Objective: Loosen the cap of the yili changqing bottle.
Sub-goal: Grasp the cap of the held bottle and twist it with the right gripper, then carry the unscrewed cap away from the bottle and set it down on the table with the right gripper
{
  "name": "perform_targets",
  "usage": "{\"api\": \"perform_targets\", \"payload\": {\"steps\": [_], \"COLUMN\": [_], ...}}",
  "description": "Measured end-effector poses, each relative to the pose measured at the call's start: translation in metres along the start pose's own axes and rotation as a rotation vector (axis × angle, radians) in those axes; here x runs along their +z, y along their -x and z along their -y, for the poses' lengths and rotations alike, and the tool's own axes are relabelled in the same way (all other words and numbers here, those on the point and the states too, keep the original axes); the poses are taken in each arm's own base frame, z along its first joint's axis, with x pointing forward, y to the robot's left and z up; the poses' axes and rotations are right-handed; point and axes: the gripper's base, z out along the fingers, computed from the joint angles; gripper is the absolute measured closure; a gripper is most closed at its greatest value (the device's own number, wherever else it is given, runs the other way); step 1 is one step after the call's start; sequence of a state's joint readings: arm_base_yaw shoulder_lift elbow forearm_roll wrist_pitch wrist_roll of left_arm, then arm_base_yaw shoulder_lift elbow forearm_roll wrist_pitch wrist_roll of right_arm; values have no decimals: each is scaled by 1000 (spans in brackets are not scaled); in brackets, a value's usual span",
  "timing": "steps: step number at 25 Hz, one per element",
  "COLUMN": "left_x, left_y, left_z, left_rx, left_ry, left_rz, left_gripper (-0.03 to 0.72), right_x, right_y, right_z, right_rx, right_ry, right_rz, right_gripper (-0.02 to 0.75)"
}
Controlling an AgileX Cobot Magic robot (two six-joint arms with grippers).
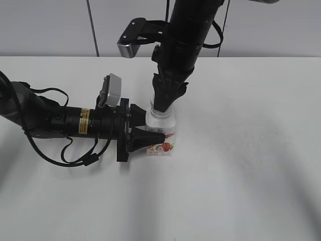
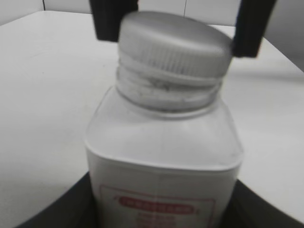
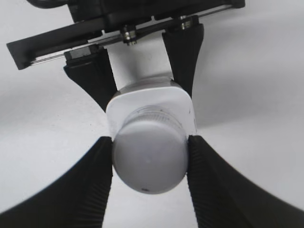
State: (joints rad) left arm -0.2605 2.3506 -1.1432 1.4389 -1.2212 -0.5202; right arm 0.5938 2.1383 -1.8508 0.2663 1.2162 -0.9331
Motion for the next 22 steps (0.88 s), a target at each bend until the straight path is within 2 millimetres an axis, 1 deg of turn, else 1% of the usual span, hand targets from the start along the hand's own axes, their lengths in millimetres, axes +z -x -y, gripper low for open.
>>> {"api": "perform_targets", "payload": {"steps": [4,10,13,18,22], "left_x": [0,0,0,0,0], "left_y": [0,0,0,0,0], "left_z": [0,0,0,0,0], "left_rx": [0,-1,-1,-1,-1], "left_ry": [1,1,1,1,2], "left_rz": [0,1,1,1,0], "left_gripper": [323,323,323,323,323], "right_x": [-12,-19,-29,-48,-53], "right_y": [2,3,4,2,-12], "right_z": [-3,-4,-7,-10,2], "right_rx": [-9,13,82,263,460], "right_ry": [-20,-29,-44,-88,-120], "right_rz": [18,28,45,59,49], "right_gripper": [353,353,353,353,353]}}
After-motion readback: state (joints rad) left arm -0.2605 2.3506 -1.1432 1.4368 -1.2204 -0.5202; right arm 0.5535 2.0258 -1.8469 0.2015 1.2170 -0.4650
